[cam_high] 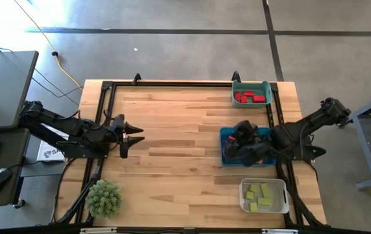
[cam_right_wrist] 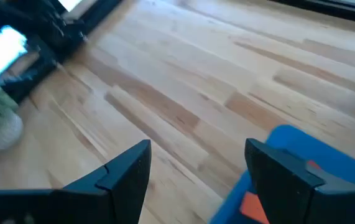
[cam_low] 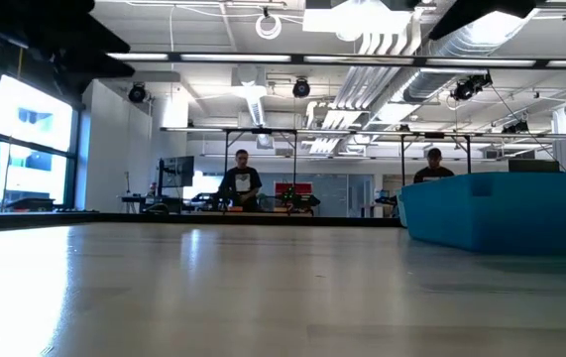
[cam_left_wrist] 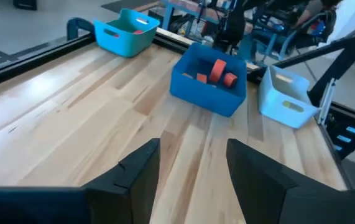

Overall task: Sort & place blocks by color
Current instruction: Return to Home Position

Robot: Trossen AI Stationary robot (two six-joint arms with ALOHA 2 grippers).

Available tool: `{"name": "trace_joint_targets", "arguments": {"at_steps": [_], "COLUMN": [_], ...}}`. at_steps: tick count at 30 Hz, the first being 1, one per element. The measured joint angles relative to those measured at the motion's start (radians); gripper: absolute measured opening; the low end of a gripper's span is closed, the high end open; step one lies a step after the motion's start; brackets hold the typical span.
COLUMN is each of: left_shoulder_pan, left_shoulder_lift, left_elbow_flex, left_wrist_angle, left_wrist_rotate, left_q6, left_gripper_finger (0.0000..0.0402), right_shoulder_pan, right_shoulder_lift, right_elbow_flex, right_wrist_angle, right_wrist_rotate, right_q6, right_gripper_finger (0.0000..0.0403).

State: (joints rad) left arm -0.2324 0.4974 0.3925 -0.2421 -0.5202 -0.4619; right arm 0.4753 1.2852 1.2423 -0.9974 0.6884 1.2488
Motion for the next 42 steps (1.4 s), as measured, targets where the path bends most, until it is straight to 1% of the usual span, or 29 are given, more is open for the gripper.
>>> {"name": "trace_joint_targets", "arguments": {"at_steps": [7,9,11,13,15,18,23,25,29,35,38,42], "left_shoulder_pan": [0.026,0.030,0.030,0.030,0.030,0.030,0.030,0.030,0.038,0.118,0.175,0.251], "left_shoulder_lift": [-0.175,-0.214,-0.247,-0.272,-0.295,-0.323,-0.347,-0.355,-0.356,-0.353,-0.353,-0.353], "left_elbow_flex": [-0.111,-0.136,-0.157,-0.176,-0.197,-0.223,-0.241,-0.254,-0.295,-0.306,-0.306,-0.306], "left_wrist_angle": [0.008,0.007,0.006,0.008,0.017,0.022,0.023,0.022,0.030,0.044,0.042,0.037], "left_wrist_rotate": [0.009,0.016,0.020,0.036,0.072,0.155,0.261,0.267,0.272,0.322,0.378,0.499], "left_q6": [0.030,0.054,0.080,0.110,0.132,0.153,0.215,0.218,0.168,0.159,0.159,0.158], "left_gripper_finger": [0.0172,0.0172,0.0172,0.0172,0.0172,0.0172,0.0166,0.0157,0.0124,0.0068,0.0042,0.0006], "right_shoulder_pan": [-0.083,-0.100,-0.117,-0.135,-0.148,-0.165,-0.200,-0.211,-0.229,-0.234,-0.234,-0.234], "right_shoulder_lift": [0.001,0.001,0.001,0.001,0.001,0.001,-0.004,-0.007,-0.042,-0.148,-0.216,-0.307], "right_elbow_flex": [0.000,0.000,0.000,0.000,0.000,0.000,0.000,0.000,0.000,0.000,0.000,-0.003], "right_wrist_angle": [0.142,0.170,0.167,0.171,0.171,0.171,0.166,0.165,0.160,0.164,0.177,0.201], "right_wrist_rotate": [-0.011,-0.010,-0.011,-0.033,-0.050,-0.051,-0.051,-0.051,-0.053,-0.047,-0.049,-0.035], "right_q6": [-0.065,-0.122,-0.217,-0.259,-0.254,-0.218,-0.242,-0.292,-0.349,-0.479,-0.562,-0.668], "right_gripper_finger": [0.0247,0.0247,0.0247,0.0247,0.0247,0.0247,0.0247,0.0247,0.0247,0.0247,0.0247,0.0247]}}
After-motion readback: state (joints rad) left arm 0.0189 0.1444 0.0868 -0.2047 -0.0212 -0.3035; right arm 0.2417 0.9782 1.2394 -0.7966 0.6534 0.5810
